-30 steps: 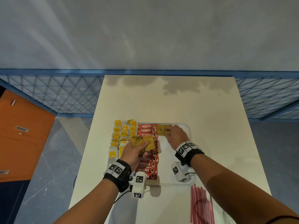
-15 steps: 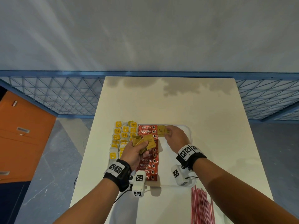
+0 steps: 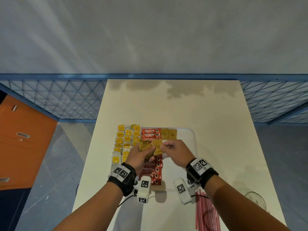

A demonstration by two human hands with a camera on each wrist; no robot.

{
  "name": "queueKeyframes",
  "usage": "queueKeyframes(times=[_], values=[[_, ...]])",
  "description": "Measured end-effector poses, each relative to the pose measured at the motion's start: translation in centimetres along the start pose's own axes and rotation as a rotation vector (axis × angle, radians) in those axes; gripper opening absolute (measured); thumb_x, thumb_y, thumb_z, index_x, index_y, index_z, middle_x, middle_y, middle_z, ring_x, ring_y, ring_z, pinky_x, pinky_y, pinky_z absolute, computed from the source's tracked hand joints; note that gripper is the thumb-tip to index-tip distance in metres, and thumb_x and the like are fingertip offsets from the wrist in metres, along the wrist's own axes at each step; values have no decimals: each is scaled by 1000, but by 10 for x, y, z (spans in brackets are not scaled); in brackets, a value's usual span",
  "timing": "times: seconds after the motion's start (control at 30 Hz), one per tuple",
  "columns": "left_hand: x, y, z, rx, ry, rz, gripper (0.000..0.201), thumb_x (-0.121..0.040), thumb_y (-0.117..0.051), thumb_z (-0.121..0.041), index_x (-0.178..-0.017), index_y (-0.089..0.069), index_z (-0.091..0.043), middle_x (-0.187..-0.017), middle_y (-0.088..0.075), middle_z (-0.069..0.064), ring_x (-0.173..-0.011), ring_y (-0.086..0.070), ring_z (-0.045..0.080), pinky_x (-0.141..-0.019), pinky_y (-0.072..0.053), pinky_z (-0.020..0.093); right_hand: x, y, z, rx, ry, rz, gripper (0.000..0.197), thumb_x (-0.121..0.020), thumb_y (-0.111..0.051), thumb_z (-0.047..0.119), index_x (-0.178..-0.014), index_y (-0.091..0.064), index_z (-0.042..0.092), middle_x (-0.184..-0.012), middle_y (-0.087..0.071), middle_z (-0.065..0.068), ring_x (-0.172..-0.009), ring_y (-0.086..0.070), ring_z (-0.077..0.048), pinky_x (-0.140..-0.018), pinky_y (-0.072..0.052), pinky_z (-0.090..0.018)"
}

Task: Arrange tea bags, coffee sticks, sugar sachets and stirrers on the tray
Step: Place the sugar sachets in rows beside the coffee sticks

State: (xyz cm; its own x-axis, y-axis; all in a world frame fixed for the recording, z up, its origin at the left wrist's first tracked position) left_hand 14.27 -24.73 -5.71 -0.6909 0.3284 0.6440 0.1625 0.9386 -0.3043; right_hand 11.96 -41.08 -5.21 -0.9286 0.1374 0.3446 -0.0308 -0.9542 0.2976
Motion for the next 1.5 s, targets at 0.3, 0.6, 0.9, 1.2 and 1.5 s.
queueKeyframes(times=[0.3, 0.6, 0.9, 1.2, 1.5], values=[[11, 1, 0, 267, 55, 50, 24, -100, -50, -10, -97, -73, -9, -93, -70, 13, -80, -66, 30, -60, -61, 29, -10, 40, -20, 312, -197, -221, 27, -99, -60, 27, -90, -76, 7, -88, -76, -5, -78, -67, -20, -51, -38, -8], [15, 5, 3, 293, 71, 31, 26, -103, -40, -9, -107, -65, -4, -99, -71, 19, -86, -68, 34, -68, -61, 35, -20, 26, -36, 438, -328, -172, 36, -98, -60, 26, -71, -69, 3, -76, -76, -3, -53, -60, -14, -49, -44, -20], [12, 10, 11, 245, 85, 1, 24, -103, -48, -13, -122, -60, -4, -107, -71, 16, -86, -69, 26, -57, -57, 25, -20, 26, -34, 418, -346, -180, 34, -93, -63, 26, -61, -58, 15, -69, -71, -9, -57, -57, -22, -53, -44, -25], [4, 17, 20, 183, 67, -36, 24, -98, -58, -9, -121, -58, -3, -91, -71, 10, -70, -64, 16, -50, -53, 21, -8, 20, -18, 315, -228, -190, 37, -96, -62, 39, -73, -67, 10, -71, -69, -3, -66, -61, -15, -56, -41, -25], [7, 8, 14, 109, 2, 24, 19, -88, -70, -9, -104, -61, -2, -90, -70, 14, -77, -70, 21, -61, -59, 23, 30, -21, 18, -26, -66, 26, 37, -100, -61, 41, -75, -72, 15, -62, -66, 10, -56, -58, -5, -58, -48, -15]])
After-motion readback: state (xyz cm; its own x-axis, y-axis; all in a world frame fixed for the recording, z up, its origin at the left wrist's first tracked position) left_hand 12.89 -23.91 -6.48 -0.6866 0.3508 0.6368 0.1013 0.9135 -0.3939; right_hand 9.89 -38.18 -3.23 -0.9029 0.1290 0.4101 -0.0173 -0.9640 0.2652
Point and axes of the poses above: each hand's wrist, its own x-axis away from the middle knuckle, its own y-axis out of the back of the hand, z = x × y, the point moved 10 cm from there along -x, towards the middle knuckle
